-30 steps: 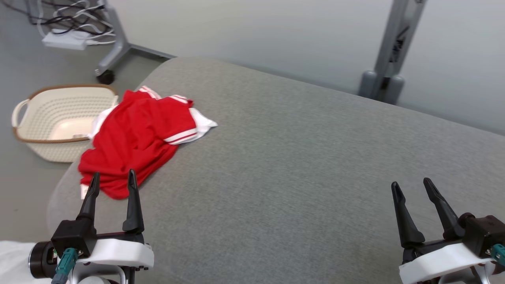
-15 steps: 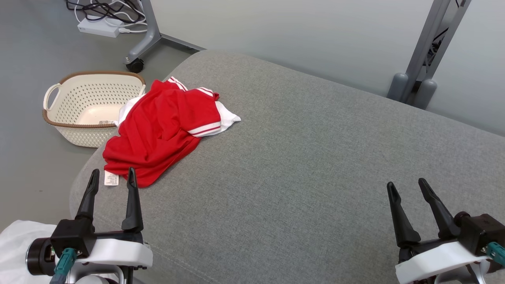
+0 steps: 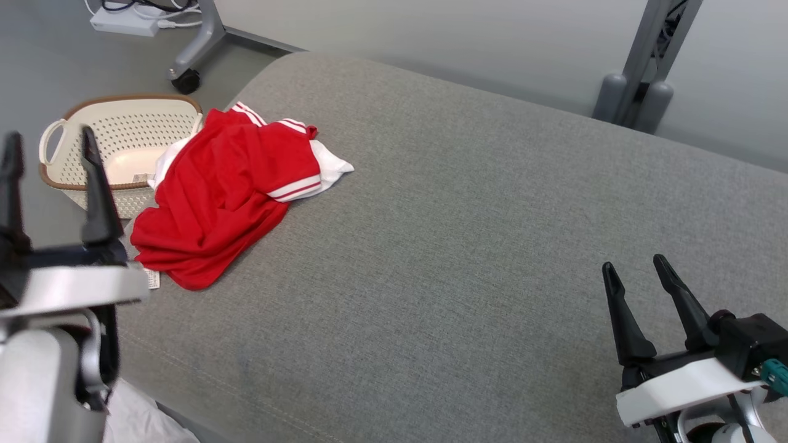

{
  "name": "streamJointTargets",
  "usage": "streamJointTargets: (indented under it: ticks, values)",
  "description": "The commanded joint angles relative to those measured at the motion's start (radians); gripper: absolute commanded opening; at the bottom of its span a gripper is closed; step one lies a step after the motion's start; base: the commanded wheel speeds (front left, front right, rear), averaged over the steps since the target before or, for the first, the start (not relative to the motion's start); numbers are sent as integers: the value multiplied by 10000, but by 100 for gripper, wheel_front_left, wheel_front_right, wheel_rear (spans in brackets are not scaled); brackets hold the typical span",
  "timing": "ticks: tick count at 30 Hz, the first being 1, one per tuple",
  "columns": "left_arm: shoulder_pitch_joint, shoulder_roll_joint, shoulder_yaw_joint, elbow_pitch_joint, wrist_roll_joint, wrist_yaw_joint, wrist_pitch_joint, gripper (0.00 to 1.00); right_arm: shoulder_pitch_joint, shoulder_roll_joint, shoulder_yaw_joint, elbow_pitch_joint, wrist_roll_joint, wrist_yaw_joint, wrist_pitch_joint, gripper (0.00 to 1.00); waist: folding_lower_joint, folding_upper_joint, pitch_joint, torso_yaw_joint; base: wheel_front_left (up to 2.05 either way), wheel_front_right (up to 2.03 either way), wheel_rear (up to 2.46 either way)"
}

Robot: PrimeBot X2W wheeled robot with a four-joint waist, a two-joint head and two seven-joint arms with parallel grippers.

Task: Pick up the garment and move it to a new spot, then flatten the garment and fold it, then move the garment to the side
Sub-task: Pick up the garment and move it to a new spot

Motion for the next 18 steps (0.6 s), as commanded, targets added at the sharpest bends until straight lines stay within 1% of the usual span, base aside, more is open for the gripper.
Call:
streamJointTargets:
  ticks: [1, 3, 5, 6, 7, 8, 9, 10, 13, 18]
  values:
    - [-483, 204, 169, -9, -31, -17, 117, 100, -173, -62, -37, -130, -69, 2, 73, 100, 0, 0, 368, -264, 0, 0, 0]
    - [-1037, 439, 384, 341, -330, -213, 441, 100, -295, -63, -16, -231, -158, 0, 134, 100, 0, 0, 667, -473, 0, 0, 0]
    - [-1567, 755, 525, 1009, -471, -402, 801, 100, -432, -65, -5, -315, -212, 0, 206, 100, 0, 0, 985, -677, 0, 0, 0]
    - [-1862, 693, 589, 1407, -821, -573, 895, 100, -514, -59, -11, -354, -239, 2, 208, 100, 0, 0, 1133, -766, 0, 0, 0]
    - [-2040, 855, 621, 1868, -809, -677, 1038, 100, -603, -59, 31, -404, -276, 2, 219, 100, 0, 0, 1313, -884, 0, 0, 0]
    - [-2204, 879, 593, 2362, -970, -822, 1147, 100, -674, -67, 33, -396, -304, 2, 222, 100, 0, 0, 1443, -960, 0, 0, 0]
    - [-2414, 829, 633, 2878, -1230, -986, 1230, 100, -750, -63, 64, -412, -328, 0, 220, 100, 0, 0, 1584, -1035, 0, 0, 0]
    - [-2561, 875, 598, 3458, -1253, -1115, 1348, 100, -803, -67, 77, -415, -329, 0, 218, 100, 0, 0, 1714, -1093, 0, 0, 0]
    - [-3005, 780, 553, 5162, -1696, -1579, 1609, 100, -1016, -63, 120, -425, -399, 2, 225, 100, 0, 0, 2109, -1245, 0, 0, 0]
    - [-3513, 475, 366, 7833, -2148, -2245, 2012, 100, -1304, -62, 153, -435, -533, 2, 295, 100, 0, 0, 2624, -1433, 0, 0, 0]
